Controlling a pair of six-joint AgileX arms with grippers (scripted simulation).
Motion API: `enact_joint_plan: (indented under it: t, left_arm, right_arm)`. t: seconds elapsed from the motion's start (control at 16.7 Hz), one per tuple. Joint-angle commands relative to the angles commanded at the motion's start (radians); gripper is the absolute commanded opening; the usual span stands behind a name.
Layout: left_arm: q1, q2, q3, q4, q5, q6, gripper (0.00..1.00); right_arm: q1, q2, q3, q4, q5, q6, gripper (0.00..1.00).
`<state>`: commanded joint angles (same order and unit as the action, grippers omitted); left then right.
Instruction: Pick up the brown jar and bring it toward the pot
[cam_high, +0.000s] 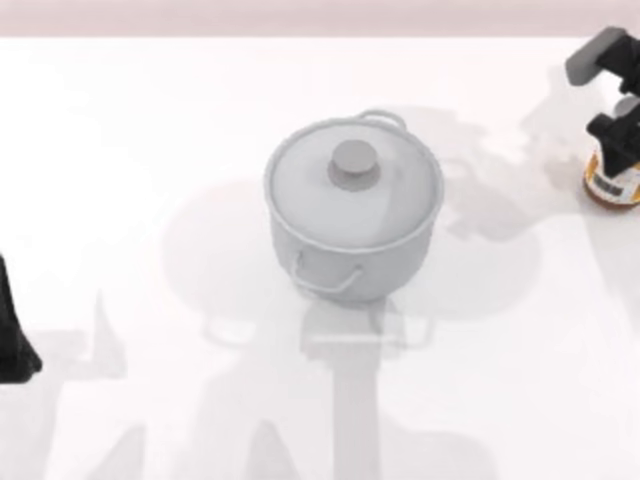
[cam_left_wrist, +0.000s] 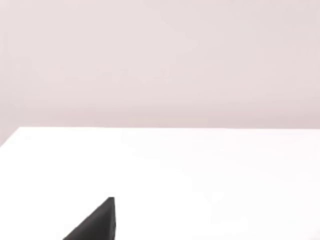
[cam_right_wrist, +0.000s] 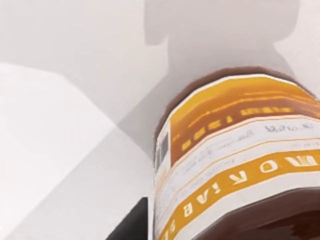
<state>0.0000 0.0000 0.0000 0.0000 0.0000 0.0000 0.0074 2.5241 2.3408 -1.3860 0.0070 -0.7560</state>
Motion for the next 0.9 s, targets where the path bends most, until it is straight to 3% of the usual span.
enact_joint_plan:
  t: [0.3,0.9]
  left_arm:
    - [0.0,0.0,0.0,0.0,0.0,0.0,1.0]
    - [0.0,0.0,0.0,0.0,0.0,0.0,1.0]
  right_arm:
    - [-0.001,-0.038,-0.038,-0.005,0.0,0.002,0.0]
    - [0.013,-0.475,-0.412,-0.059,-0.005,0.004,0.0]
